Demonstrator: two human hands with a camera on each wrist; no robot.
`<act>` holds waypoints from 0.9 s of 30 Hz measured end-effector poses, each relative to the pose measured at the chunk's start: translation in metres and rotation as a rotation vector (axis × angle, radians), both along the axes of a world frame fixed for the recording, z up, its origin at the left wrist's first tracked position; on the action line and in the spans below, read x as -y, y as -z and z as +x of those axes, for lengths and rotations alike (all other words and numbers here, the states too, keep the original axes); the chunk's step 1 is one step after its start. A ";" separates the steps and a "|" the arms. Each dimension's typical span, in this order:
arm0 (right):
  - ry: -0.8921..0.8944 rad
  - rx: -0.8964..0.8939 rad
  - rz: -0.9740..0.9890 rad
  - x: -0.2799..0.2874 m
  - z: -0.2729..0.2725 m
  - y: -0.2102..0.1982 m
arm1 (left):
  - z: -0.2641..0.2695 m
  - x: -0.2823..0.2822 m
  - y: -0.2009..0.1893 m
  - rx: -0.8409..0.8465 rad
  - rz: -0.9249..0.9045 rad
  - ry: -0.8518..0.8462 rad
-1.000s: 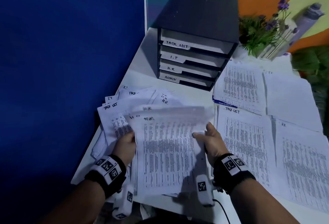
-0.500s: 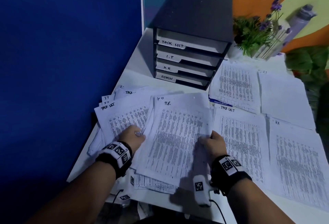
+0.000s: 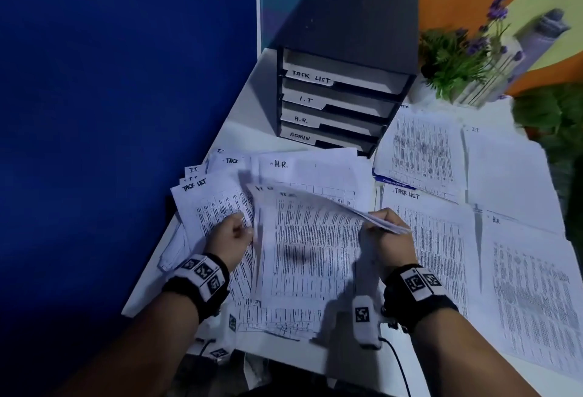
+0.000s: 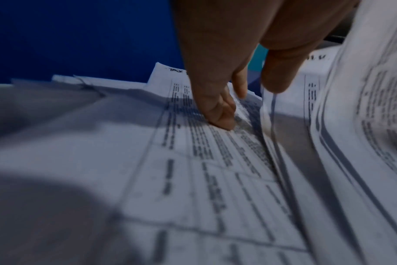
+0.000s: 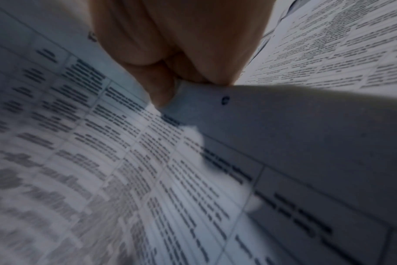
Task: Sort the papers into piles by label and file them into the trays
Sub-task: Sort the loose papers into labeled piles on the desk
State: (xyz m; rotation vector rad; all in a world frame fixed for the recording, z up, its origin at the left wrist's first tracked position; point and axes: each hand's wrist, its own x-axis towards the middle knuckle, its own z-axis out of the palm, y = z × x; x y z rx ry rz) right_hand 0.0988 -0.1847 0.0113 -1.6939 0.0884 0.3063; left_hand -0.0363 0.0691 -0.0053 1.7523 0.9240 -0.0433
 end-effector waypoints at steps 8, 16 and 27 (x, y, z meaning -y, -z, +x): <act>-0.027 -0.209 0.094 0.005 -0.004 0.012 | 0.009 0.010 0.003 0.112 -0.141 -0.095; 0.009 -0.222 -0.207 0.012 0.000 0.037 | -0.019 -0.008 0.022 0.096 -0.002 -0.190; 0.007 -0.461 -0.024 0.007 -0.006 0.029 | -0.015 -0.014 0.026 -0.006 -0.014 -0.117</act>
